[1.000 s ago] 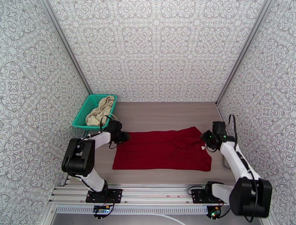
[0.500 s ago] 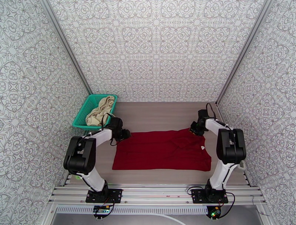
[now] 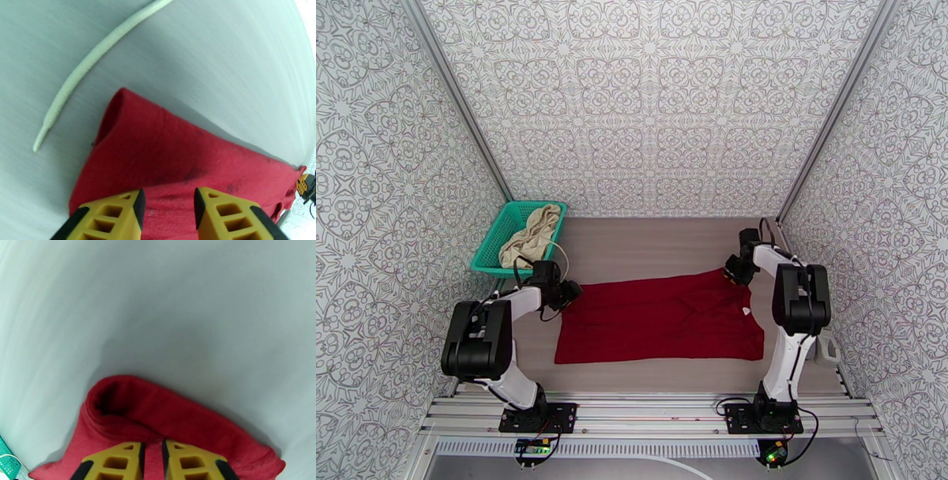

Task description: Fold and stack the mixed laundry pile

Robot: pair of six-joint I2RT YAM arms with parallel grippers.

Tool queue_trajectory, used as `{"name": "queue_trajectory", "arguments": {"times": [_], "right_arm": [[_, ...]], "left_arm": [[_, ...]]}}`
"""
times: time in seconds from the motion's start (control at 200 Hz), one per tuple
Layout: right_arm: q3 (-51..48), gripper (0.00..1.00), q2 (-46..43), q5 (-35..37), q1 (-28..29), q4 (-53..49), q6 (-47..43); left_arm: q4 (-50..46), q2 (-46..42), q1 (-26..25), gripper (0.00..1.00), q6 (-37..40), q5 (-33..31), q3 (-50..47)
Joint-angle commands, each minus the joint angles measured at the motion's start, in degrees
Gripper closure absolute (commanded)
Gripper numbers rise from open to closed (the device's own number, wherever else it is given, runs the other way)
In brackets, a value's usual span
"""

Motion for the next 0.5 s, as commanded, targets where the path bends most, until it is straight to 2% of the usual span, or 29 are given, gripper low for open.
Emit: {"name": "queue_trajectory", "arguments": {"times": [0.0,0.15,0.295,0.405,0.495], "right_arm": [[3.34,0.78,2.66,1.29,-1.5,-0.35,-1.5],[1.58,0.72,-7.03,0.49,-1.25,-1.65,-2.16],[-8.56,0.7,-20.18,1.67,2.46,-2.0,-1.02],[-18.52,0.71,-26.73,1.73,7.49,0.24,4.39],[-25.1,0.71,-28.79,-0.64,10.92,5.42,10.64]], "left_arm": [[-4.34,-0.37,0.3,0.55,0.9,0.24,0.57],[-10.9,-4.53,-2.04,0.52,5.99,-2.68,5.52],[-17.81,-4.92,-5.55,0.52,13.61,-4.77,11.03],[-20.57,-2.41,-8.05,0.54,17.31,-4.19,13.48],[-21.05,0.67,-8.89,0.56,18.54,-3.63,14.6]]}}
